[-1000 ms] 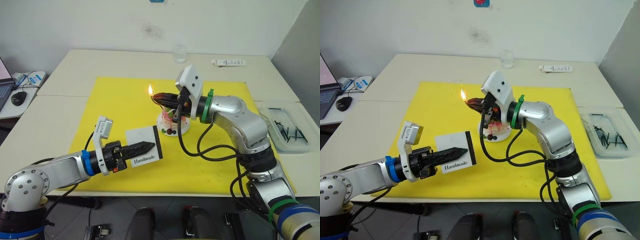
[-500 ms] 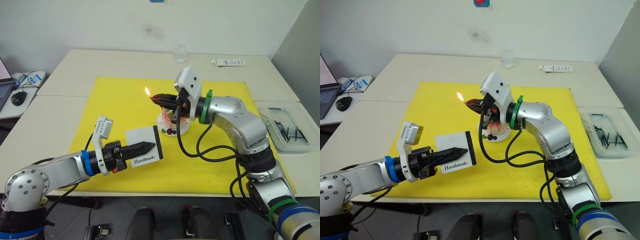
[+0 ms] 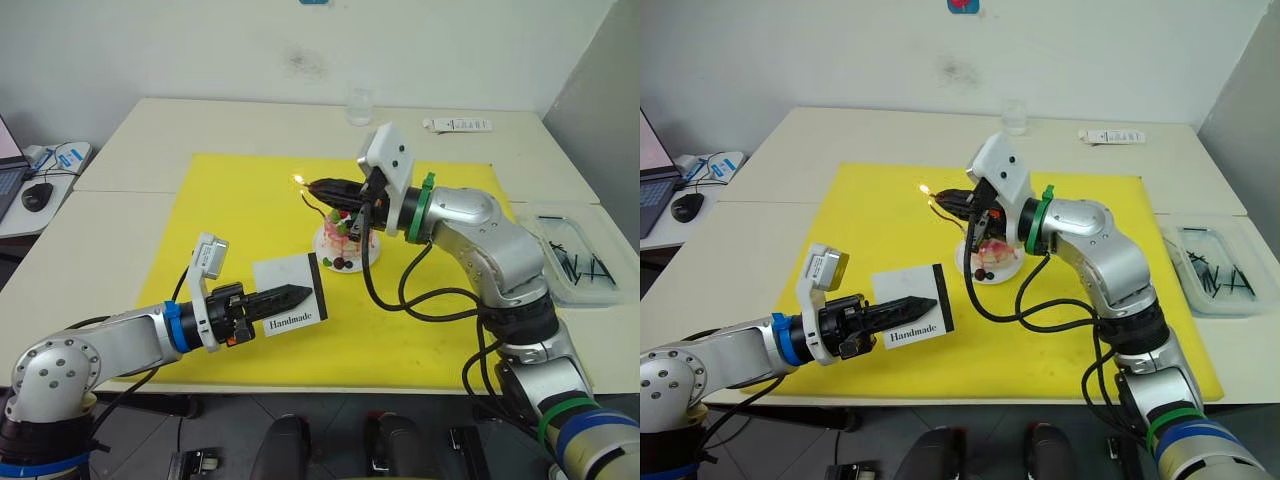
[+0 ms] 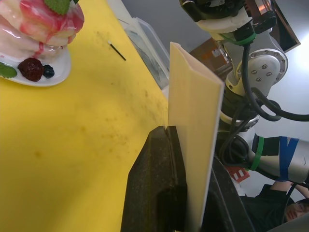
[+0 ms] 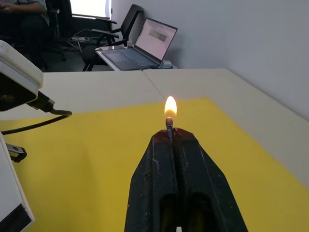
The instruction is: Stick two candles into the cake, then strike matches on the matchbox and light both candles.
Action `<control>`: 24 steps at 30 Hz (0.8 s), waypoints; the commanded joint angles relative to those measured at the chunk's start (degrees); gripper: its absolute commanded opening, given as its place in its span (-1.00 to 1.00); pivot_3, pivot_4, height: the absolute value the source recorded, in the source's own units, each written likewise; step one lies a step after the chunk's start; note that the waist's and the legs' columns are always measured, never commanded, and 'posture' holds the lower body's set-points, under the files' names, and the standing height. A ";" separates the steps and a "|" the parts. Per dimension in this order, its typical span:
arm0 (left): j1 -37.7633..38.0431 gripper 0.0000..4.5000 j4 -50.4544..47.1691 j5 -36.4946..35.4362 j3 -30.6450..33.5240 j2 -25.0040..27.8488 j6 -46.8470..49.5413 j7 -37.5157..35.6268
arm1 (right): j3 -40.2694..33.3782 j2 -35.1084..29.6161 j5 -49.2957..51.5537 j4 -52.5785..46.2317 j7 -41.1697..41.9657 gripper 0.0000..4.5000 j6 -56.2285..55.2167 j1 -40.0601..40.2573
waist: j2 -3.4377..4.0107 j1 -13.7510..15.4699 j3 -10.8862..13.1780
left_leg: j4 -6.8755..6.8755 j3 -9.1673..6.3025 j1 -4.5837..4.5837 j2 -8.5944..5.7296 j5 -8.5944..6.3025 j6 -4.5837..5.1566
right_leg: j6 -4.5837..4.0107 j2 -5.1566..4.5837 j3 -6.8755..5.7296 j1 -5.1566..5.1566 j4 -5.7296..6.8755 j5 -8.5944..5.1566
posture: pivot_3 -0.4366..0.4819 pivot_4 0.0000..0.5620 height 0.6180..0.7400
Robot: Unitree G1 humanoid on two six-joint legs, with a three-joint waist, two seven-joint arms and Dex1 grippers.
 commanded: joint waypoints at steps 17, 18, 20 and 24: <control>-5.44 -1.00 -4.86 5.65 -6.53 -5.04 -3.54 -0.43 | -14.88 -20.36 7.28 -17.42 3.86 -0.97 5.96 17.34 | -0.01 0.62 0.00 | 0.00 0.00 -0.20 -0.10 -0.01 0.00 | 0.04 -0.10 -0.03 -0.03 -0.20 0.00 | -0.05 -0.47 1.00; -6.21 -1.00 -5.90 7.91 -7.47 -5.49 -3.93 -1.24 | -16.83 -22.17 6.39 -17.16 2.61 -0.97 6.30 19.46 | -0.01 0.75 0.00 | 0.03 -0.04 -0.20 -0.10 -0.01 0.00 | 0.03 -0.09 -0.07 -0.01 -0.20 0.00 | -0.05 -0.47 1.00; -6.70 -1.00 -8.97 14.96 -10.30 -6.41 -5.56 -3.24 | -20.29 -25.33 4.23 -15.39 1.43 -0.97 4.52 24.14 | 0.00 0.90 0.00 | 0.04 -0.02 -0.19 -0.12 -0.01 0.00 | -0.02 -0.08 -0.05 -0.01 -0.19 -0.03 | -0.05 -0.47 1.00; -6.86 -1.00 -12.92 25.40 -14.58 -9.43 -9.99 -5.63 | -25.09 -28.74 -0.42 -8.97 -2.05 -0.97 -0.07 29.09 | 0.00 0.81 0.00 | 0.04 0.13 -0.17 -0.15 -0.01 0.00 | -0.04 -0.03 0.09 -0.03 -0.22 -0.04 | -0.05 -0.47 1.00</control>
